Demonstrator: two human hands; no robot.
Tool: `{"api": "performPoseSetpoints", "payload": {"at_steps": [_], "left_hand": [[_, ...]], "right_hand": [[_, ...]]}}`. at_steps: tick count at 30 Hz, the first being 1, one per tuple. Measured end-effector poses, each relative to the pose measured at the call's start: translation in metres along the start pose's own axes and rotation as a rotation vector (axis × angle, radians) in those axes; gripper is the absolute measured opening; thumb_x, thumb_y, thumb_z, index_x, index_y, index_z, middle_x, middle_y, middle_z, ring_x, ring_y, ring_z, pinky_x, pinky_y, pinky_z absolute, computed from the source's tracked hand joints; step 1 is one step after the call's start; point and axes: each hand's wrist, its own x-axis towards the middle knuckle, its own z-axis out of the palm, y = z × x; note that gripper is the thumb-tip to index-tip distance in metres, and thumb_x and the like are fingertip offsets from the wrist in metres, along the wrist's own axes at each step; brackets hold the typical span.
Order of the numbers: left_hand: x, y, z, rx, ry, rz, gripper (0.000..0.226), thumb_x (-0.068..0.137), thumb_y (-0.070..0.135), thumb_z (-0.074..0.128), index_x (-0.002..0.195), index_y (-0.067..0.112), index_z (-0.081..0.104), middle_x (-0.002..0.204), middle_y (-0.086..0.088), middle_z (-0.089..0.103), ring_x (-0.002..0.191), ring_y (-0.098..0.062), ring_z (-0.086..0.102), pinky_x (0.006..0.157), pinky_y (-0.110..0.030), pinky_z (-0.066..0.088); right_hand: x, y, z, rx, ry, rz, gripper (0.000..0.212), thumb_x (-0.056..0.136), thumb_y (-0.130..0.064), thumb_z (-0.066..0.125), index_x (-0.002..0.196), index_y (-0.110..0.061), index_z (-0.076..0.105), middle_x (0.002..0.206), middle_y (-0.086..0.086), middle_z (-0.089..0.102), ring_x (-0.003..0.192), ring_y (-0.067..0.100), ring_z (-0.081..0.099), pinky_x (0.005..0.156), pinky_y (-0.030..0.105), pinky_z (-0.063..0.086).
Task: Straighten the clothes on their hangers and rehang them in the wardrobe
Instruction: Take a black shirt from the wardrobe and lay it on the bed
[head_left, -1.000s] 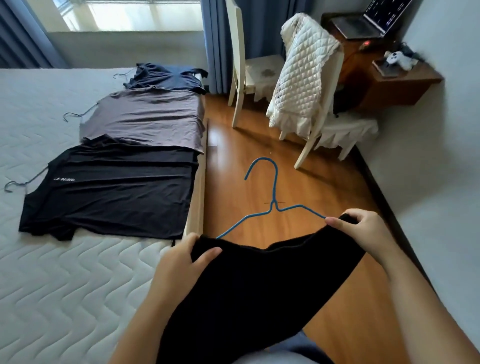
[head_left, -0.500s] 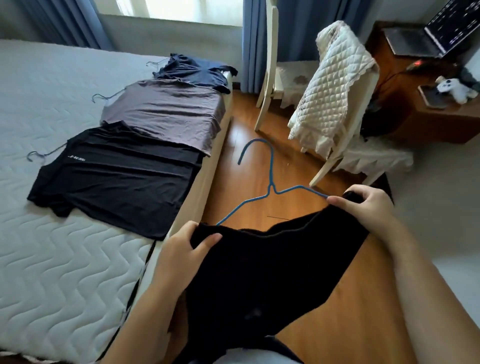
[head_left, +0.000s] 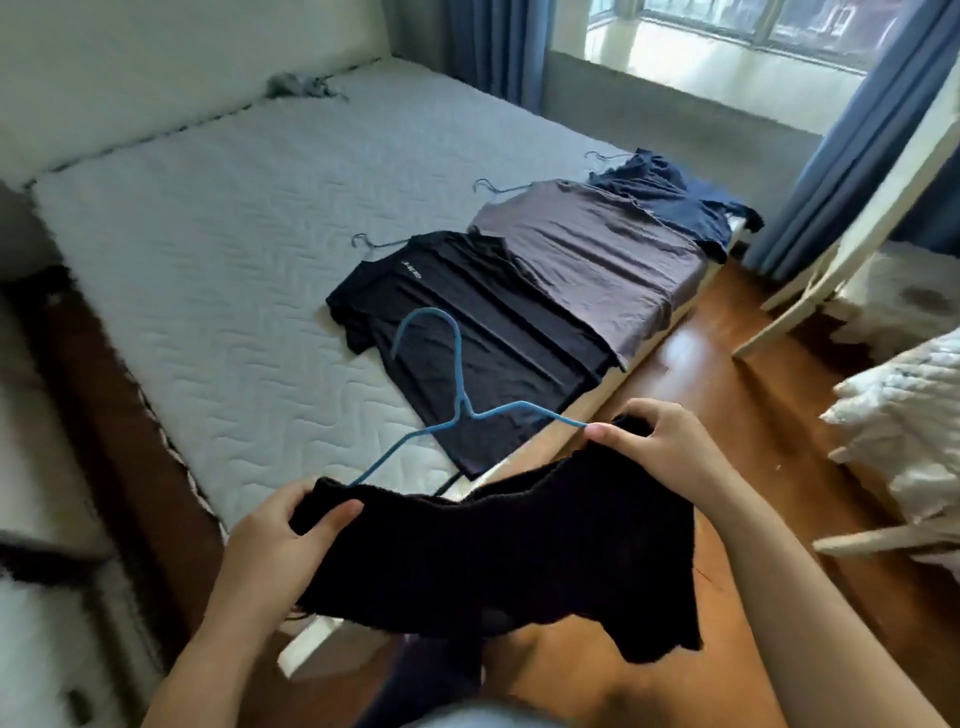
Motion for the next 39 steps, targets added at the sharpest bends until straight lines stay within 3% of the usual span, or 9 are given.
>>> {"api": "performPoseSetpoints", "payload": {"at_steps": [2,5,11,15,21,25,30,34,39], "left_hand": [[0.022,-0.016,-0.016,-0.009,0.054,-0.038,0.013,0.075,0.037,0.069,0.072,0.034,0.057,0.073,0.011,0.061,0.082,-0.022,0.057,0.067,-0.032,0.038],[0.058,-0.035,-0.040,0.032,0.143,-0.060,0.031,0.073,0.043,0.069,0.083,0.014,0.064,0.077,-0.007,0.066,0.082,-0.028,0.060,0.069,-0.036,0.043],[0.109,-0.060,-0.097,0.051,0.348,-0.132,0.027,0.074,0.033,0.071,0.085,0.010,0.063,0.074,-0.007,0.061,0.082,-0.028,0.059,0.068,-0.033,0.037],[0.134,-0.061,-0.136,0.097,0.530,-0.133,0.032,0.075,0.031,0.070,0.092,0.005,0.063,0.082,-0.012,0.065,0.083,-0.029,0.058,0.069,-0.033,0.038],[0.181,-0.049,-0.170,0.080,0.649,-0.133,0.031,0.076,0.040,0.066,0.090,0.014,0.061,0.078,-0.003,0.062,0.079,-0.023,0.058,0.064,-0.031,0.042],[0.216,-0.040,-0.172,0.089,0.685,-0.160,0.028,0.077,0.044,0.064,0.082,0.017,0.055,0.069,0.006,0.056,0.075,-0.021,0.056,0.053,-0.021,0.036],[0.269,-0.037,-0.182,0.105,0.738,-0.216,0.036,0.079,0.045,0.062,0.091,0.011,0.060,0.079,-0.002,0.062,0.076,-0.020,0.057,0.054,-0.023,0.039],[0.336,-0.074,-0.186,0.120,0.646,-0.335,0.044,0.078,0.054,0.058,0.092,0.012,0.060,0.083,-0.006,0.065,0.079,-0.025,0.060,0.066,-0.038,0.051],[0.422,-0.146,-0.168,0.152,0.431,-0.490,0.032,0.080,0.045,0.063,0.091,0.016,0.055,0.079,0.002,0.058,0.073,-0.019,0.056,0.059,-0.032,0.043]], "right_hand": [[0.032,-0.023,0.014,-0.021,-0.069,-0.055,0.046,0.065,-0.058,0.065,0.075,-0.013,0.065,0.070,0.002,0.064,0.066,0.012,0.057,0.063,0.028,0.044],[0.075,-0.056,0.037,-0.092,-0.161,-0.095,0.030,0.073,-0.044,0.070,0.074,-0.015,0.062,0.068,-0.003,0.059,0.066,0.013,0.054,0.061,0.025,0.042],[0.159,-0.138,0.083,-0.096,-0.401,-0.215,0.017,0.073,-0.032,0.075,0.075,-0.026,0.059,0.068,-0.008,0.060,0.057,-0.003,0.056,0.057,0.010,0.044],[0.206,-0.192,0.105,-0.057,-0.601,-0.289,0.022,0.078,-0.010,0.071,0.082,-0.026,0.058,0.075,-0.007,0.062,0.068,0.004,0.061,0.067,0.017,0.048],[0.277,-0.257,0.124,-0.069,-0.489,-0.499,0.021,0.076,-0.008,0.072,0.090,-0.018,0.059,0.083,-0.003,0.060,0.084,0.016,0.059,0.083,0.032,0.045],[0.323,-0.292,0.134,-0.038,-0.424,-0.596,0.024,0.076,-0.008,0.072,0.093,-0.018,0.058,0.091,0.001,0.060,0.090,0.017,0.055,0.081,0.027,0.042],[0.386,-0.324,0.157,-0.013,-0.388,-0.670,0.020,0.076,-0.013,0.072,0.091,-0.020,0.060,0.088,-0.003,0.060,0.088,0.014,0.054,0.071,0.020,0.037],[0.449,-0.323,0.208,-0.077,-0.380,-0.570,0.023,0.075,-0.025,0.073,0.092,-0.013,0.063,0.085,-0.001,0.059,0.084,0.016,0.053,0.068,0.024,0.036],[0.519,-0.282,0.296,-0.272,-0.453,-0.361,0.038,0.075,-0.046,0.068,0.081,-0.011,0.055,0.077,0.001,0.055,0.083,0.023,0.055,0.062,0.031,0.036]]}}
